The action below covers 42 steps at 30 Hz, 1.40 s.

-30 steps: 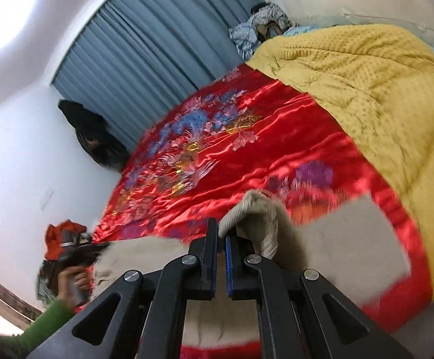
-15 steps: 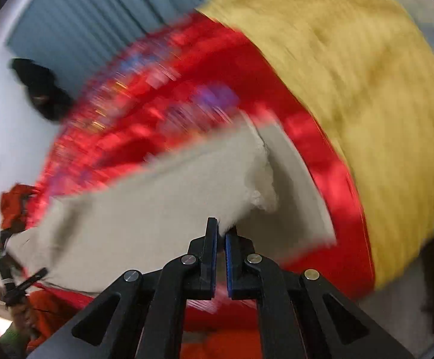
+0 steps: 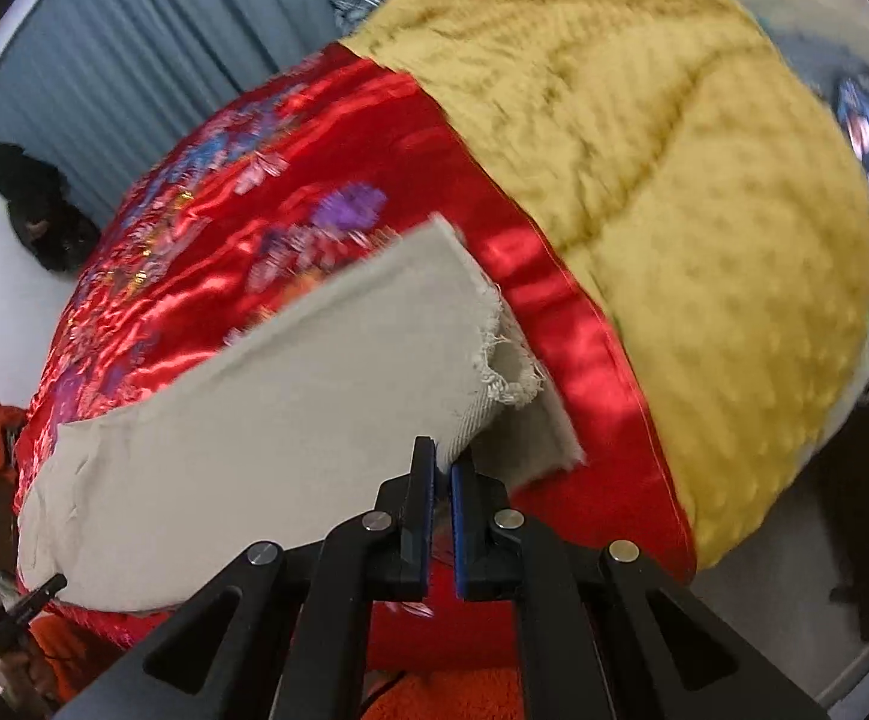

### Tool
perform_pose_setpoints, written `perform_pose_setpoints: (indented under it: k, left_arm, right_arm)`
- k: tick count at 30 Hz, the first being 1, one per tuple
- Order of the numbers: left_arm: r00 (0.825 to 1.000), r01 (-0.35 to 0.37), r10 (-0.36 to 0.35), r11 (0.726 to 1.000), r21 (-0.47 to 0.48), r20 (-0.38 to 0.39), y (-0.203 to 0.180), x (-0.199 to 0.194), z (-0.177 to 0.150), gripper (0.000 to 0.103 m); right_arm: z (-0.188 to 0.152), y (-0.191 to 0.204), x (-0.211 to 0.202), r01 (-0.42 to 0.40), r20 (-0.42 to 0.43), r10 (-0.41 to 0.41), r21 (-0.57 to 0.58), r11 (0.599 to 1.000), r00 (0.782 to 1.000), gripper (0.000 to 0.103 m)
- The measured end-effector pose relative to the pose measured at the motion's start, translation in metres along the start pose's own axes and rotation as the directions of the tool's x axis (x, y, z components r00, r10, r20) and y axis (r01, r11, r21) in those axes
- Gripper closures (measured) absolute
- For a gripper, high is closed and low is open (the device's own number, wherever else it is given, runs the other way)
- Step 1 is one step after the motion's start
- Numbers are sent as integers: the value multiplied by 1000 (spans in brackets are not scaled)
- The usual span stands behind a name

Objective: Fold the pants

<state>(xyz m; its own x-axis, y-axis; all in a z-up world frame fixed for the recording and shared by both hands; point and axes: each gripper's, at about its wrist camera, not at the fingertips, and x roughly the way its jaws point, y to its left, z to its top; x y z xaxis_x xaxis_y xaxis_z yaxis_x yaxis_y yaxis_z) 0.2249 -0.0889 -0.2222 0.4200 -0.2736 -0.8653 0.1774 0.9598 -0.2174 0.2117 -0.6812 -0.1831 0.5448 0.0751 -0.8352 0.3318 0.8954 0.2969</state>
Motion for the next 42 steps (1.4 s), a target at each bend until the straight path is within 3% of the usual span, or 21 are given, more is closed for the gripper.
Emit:
perform_pose_setpoints:
  k: [10, 12, 13, 14, 15, 19, 20, 23, 27, 30, 33, 34, 36, 39, 42]
  left_arm:
    - [998, -44, 45, 998, 35, -51, -5, 9, 0, 92]
    - [997, -43, 45, 999, 30, -67, -4, 4, 1, 84]
    - [996, -46, 48, 998, 31, -77, -2, 1, -1, 69]
    - [995, -60, 62, 998, 30, -83, 0, -8, -4, 55]
    - [994, -69, 71, 997, 28, -79, 2, -18, -7, 51]
    - [999, -54, 54, 998, 21, 7, 10, -65, -19, 47]
    - [998, -53, 52, 998, 22, 38, 10, -73, -18, 43]
    - [990, -45, 41, 999, 31, 133, 6, -87, 2, 33]
    - [978, -68, 54, 996, 60, 203, -4, -63, 36, 32]
    - [980, -132, 117, 988, 85, 159, -2, -19, 52, 32]
    - [966, -258, 254, 959, 120, 49, 11, 35, 56, 32]
    - [967, -255, 256, 961, 107, 7, 22, 50, 55, 29]
    - [970, -242, 241, 968, 61, 9, 32, 47, 56, 22]
    - [970, -243, 243, 969, 38, -4, 31, 29, 57, 23]
    - [987, -152, 151, 988, 23, 51, 10, -1, 59, 22]
  right_arm:
    - [-12, 8, 12, 101, 19, -101, -32, 994, 995, 98]
    - [-12, 10, 8, 124, 31, -123, -28, 992, 992, 86]
    - [-12, 10, 5, 135, 34, -134, -26, 991, 990, 73]
    - [-12, 10, 1, 153, 40, -152, -24, 988, 988, 50]
    - [-13, 9, -8, 177, 59, -176, -20, 984, 983, 43]
    - [-18, 23, -49, 294, 172, -286, -23, 956, 943, 42]
    - [-19, 35, -64, 268, 217, -254, -35, 963, 942, 42]
    - [-20, 70, -74, 150, 249, -122, -96, 984, 961, 42]
    - [-16, 114, -42, -88, 168, 114, -156, 984, 979, 42]
    - [-12, 118, -3, -123, 108, 138, -131, 984, 985, 42]
    - [-16, 96, 39, -109, 16, 109, -7, 994, 994, 42]
    - [-19, 86, 50, -107, -18, 108, 46, 993, 994, 42]
    - [-21, 69, 56, -168, -24, 173, 141, 976, 985, 42]
    - [-21, 57, 55, -214, -16, 220, 178, 961, 975, 42]
    - [-23, 53, 55, -242, -13, 249, 186, 952, 968, 42]
